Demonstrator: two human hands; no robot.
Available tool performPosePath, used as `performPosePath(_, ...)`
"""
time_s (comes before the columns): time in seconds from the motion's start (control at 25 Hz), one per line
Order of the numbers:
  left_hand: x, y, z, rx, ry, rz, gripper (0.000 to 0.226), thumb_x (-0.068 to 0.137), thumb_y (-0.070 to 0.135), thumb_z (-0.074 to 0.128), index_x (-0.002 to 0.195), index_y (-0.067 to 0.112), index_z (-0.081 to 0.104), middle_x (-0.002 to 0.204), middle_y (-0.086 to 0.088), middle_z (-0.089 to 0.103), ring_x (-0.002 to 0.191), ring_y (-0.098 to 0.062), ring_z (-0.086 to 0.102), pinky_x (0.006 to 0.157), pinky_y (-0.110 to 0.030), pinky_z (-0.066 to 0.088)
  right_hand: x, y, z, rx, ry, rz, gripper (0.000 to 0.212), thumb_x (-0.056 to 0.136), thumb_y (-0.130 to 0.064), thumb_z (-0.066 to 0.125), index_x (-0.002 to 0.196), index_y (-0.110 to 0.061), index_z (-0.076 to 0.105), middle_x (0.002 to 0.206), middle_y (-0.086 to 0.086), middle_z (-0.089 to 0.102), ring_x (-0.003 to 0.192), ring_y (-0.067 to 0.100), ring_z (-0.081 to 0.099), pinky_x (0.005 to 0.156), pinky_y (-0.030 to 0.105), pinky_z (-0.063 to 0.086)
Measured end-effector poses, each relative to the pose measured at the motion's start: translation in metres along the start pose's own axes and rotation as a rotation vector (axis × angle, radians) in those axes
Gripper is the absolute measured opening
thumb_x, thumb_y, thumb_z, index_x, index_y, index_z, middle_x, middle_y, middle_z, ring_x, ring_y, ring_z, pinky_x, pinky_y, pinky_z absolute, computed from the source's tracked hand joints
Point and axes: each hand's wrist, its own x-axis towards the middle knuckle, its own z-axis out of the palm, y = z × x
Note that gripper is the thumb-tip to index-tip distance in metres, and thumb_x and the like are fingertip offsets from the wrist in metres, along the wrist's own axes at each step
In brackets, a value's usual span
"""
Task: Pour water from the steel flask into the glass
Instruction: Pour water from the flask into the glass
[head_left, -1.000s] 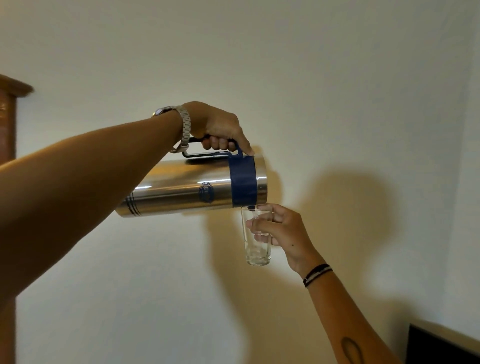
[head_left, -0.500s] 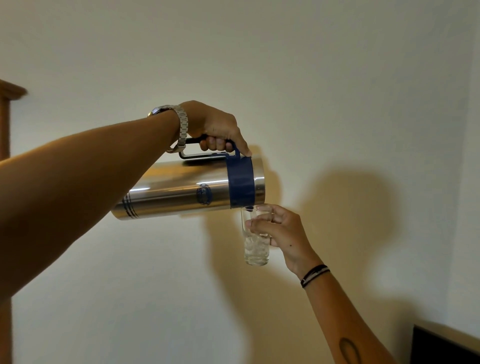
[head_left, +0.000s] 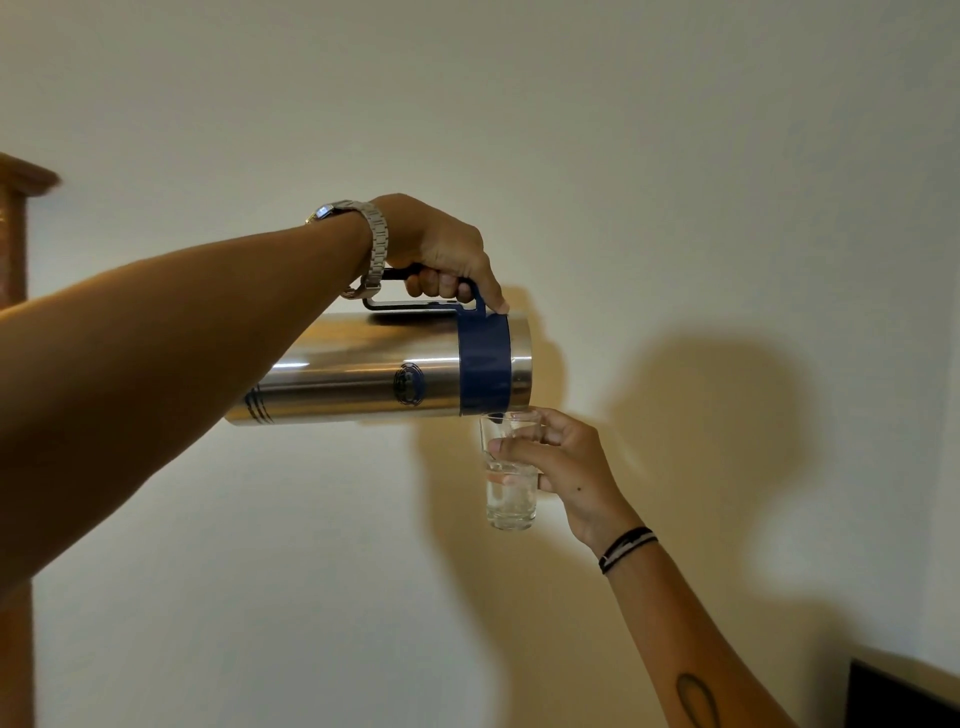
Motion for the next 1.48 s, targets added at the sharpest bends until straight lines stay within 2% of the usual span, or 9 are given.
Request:
performPosePath(0.4,0.010,-0.003,0.003,-0.014,-0.041,-0.011,0.055,0.092,0.044,0.079,0.050,0.021,0.053,0.043,0.006,0.037,0.033,-0.011,0.028,0.039,-0.020,0.026,0.009,0.010,-0.002,-0.004,-0.010,0.000,0.060,0.066,-0.013,0.104,0.120,-0.013,0.078,0.119,0.022,0.082,0.104,0.041,0.084,0.098,0.066,0.065)
performPosePath(0.52,0.012,-0.006,0.004,-0.027,-0.047,-0.017,0.054,0.093,0.045,0.078,0.053,0.019,0.053,0.043,0.005,0.037,0.034,-0.011,0.028,0.041,-0.020,0.026,0.012,0.011,0.000,-0.013,-0.007,0.002,0.057,0.070,-0.012,0.103,0.121,-0.015,0.079,0.119,0.018,0.083,0.105,0.035,0.085,0.098,0.063,0.066)
performPosePath(0.72,0.012,-0.021,0.005,-0.104,-0.025,-0.009,0.053,0.093,0.045,0.078,0.055,0.019,0.052,0.043,0.006,0.037,0.034,-0.010,0.028,0.040,-0.019,0.026,0.018,0.013,0.000,-0.013,0.002,-0.010,0.052,0.073,-0.011,0.101,0.121,-0.015,0.079,0.116,0.014,0.085,0.107,0.036,0.084,0.097,0.060,0.067)
performPosePath(0.88,0.007,-0.068,0.016,-0.414,0.020,0.020,0.053,0.096,0.045,0.075,0.054,0.022,0.052,0.045,0.008,0.037,0.036,-0.008,0.029,0.038,-0.020,0.027,0.027,0.008,-0.005,-0.019,0.021,-0.034,0.044,0.078,-0.011,0.098,0.118,-0.018,0.080,0.111,0.010,0.087,0.102,0.032,0.085,0.093,0.054,0.070)
performPosePath(1.0,0.005,-0.115,0.048,-0.714,0.095,0.034,0.055,0.098,0.042,0.073,0.050,0.024,0.054,0.045,0.008,0.037,0.035,-0.007,0.029,0.034,-0.020,0.029,0.035,0.003,-0.005,-0.041,0.015,-0.038,0.049,0.078,-0.011,0.098,0.122,-0.014,0.079,0.110,0.009,0.088,0.101,0.030,0.086,0.093,0.052,0.070)
performPosePath(1.12,0.007,-0.152,0.091,-1.015,0.230,0.032,0.058,0.098,0.036,0.074,0.045,0.022,0.054,0.042,0.010,0.034,0.032,-0.006,0.024,0.031,-0.019,0.025,0.042,0.002,0.000,-0.047,0.003,-0.027,0.054,0.075,-0.011,0.100,0.124,-0.013,0.079,0.113,0.009,0.087,0.105,0.031,0.085,0.097,0.056,0.068)
performPosePath(1.32,0.004,-0.182,0.136,-1.405,0.432,0.046,0.063,0.100,0.038,0.070,0.040,0.022,0.055,0.043,0.013,0.028,0.031,-0.004,0.020,0.031,-0.019,0.021,0.057,-0.002,-0.001,-0.035,0.024,-0.005,0.058,0.075,-0.014,0.101,0.127,-0.013,0.076,0.123,0.011,0.084,0.113,0.035,0.082,0.102,0.064,0.064)
performPosePath(1.4,0.002,-0.184,0.143,-1.504,0.516,0.043,0.062,0.098,0.038,0.070,0.040,0.026,0.050,0.043,0.013,0.029,0.031,-0.004,0.020,0.030,-0.019,0.023,0.063,-0.008,-0.006,-0.041,0.045,-0.010,0.058,0.074,-0.011,0.101,0.126,-0.012,0.076,0.126,0.014,0.082,0.118,0.038,0.079,0.103,0.066,0.063)
performPosePath(1.48,0.001,-0.183,0.147,-1.547,0.592,0.040,0.052,0.096,0.037,0.071,0.049,0.028,0.051,0.044,0.013,0.031,0.032,-0.005,0.021,0.031,-0.019,0.023,0.069,-0.013,-0.011,-0.052,0.059,-0.018,0.056,0.075,-0.010,0.100,0.126,-0.012,0.076,0.128,0.014,0.082,0.119,0.038,0.079,0.105,0.067,0.061)
